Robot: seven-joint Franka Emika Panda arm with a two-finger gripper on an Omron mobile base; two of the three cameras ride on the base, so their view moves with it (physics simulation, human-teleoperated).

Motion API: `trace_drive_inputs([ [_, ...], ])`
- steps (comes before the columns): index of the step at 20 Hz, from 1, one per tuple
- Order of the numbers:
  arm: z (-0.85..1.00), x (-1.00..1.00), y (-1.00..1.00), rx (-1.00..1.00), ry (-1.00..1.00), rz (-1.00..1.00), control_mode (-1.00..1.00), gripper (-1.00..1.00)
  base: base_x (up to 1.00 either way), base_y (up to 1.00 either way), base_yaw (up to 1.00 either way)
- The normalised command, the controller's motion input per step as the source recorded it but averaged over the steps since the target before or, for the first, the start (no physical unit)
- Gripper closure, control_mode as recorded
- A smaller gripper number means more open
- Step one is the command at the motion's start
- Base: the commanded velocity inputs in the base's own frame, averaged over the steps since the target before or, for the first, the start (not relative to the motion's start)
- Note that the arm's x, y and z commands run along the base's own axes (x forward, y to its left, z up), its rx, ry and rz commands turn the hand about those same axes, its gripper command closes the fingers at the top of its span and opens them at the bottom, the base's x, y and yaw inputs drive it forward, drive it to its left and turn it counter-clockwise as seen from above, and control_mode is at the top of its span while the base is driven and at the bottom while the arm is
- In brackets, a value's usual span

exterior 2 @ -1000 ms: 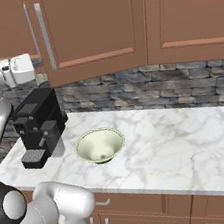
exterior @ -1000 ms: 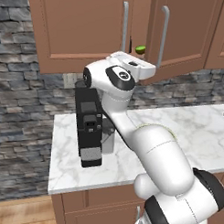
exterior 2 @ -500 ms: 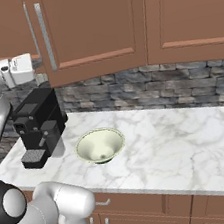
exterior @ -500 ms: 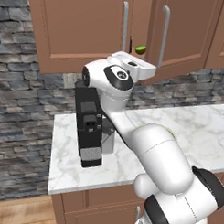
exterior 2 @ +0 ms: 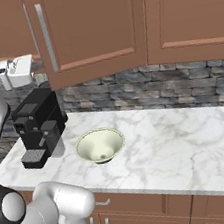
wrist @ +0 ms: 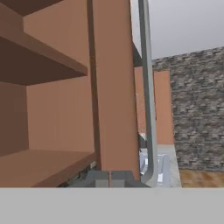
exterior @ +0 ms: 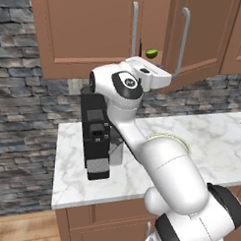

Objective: Open the cabinet. Pick the kiwi and banana from the cabinet and place them into the bowl. Then close the cabinet.

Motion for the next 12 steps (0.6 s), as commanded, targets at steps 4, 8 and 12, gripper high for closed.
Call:
trace_drive_inputs([
  [4,0.0,-0.36,-0.82,0.0,0.0,-0.05,-1.0,1.0,0.0,0.0,0.0],
  [8,0.0,-0.28,-0.84,0.0,0.0,-0.02,-1.0,1.0,0.0,0.0,0.0],
  [12,0.0,-0.25,-0.84,0.0,0.0,-0.01,-1.0,1.0,0.0,0.0,0.0],
])
